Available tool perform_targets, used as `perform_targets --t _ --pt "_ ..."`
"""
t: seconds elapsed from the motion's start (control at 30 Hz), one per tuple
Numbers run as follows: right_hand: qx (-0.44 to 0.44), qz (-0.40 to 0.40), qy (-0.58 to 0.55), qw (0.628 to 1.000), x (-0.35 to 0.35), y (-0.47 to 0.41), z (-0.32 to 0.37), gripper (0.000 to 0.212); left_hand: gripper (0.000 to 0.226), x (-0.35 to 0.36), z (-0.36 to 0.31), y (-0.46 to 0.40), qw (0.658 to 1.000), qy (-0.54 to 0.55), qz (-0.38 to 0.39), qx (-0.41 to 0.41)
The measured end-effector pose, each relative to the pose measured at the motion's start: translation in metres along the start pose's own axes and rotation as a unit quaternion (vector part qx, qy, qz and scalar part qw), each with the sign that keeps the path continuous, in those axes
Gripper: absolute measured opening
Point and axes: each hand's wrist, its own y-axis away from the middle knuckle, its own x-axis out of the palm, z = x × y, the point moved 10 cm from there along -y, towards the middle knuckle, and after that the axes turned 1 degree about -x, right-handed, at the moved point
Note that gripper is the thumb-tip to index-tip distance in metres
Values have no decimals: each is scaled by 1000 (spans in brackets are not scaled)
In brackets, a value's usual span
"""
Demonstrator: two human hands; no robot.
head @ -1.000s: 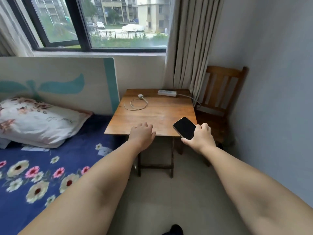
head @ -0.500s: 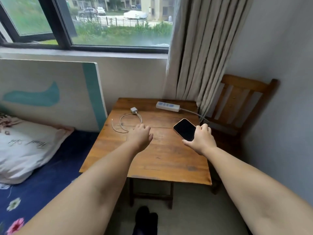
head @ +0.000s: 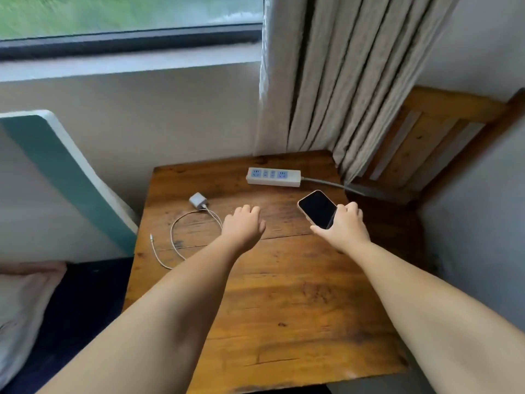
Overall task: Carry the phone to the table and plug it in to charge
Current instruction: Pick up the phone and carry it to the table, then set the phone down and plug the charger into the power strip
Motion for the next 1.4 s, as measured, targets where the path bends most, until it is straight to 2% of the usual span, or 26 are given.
perform_targets --t 0.13,0.27,0.47,0.57,0.8,0.97,1.07,1.17,1.23,1.3,1.4 --pt "30 40 6 999 60 -43 -12 76 40 64 5 -42 998 23 56 0" --pt "44 68 -12 997 111 -66 -25 76 41 106 10 -67 998 43 47 1" --pt "25 48 33 998 146 -69 -39 82 59 170 26 -80 995 43 90 -27" --pt "14 37 46 998 154 -73 -44 83 62 190 30 -76 996 17 85 -27" --pt "-9 31 76 997 161 -75 -48 88 62 194 33 -73 999 4 32 -31" --pt "3 37 51 998 157 -77 -41 86 62 191 31 -74 997 20 64 -33" --pt "-34 14 -4 999 147 -93 2 73 60 171 29 -73 995 79 60 -16" --pt "-91 14 -42 995 149 -108 67 61 50 135 50 -63 991 129 -13 -15" --pt "-138 18 -54 989 158 -114 114 54 38 113 87 -52 986 138 -70 -60" --pt "-184 35 -55 981 171 -118 160 47 31 101 141 -39 967 171 -107 -154" --pt "-222 85 -48 970 202 -122 226 42 29 99 239 -2 901 229 -150 -336"
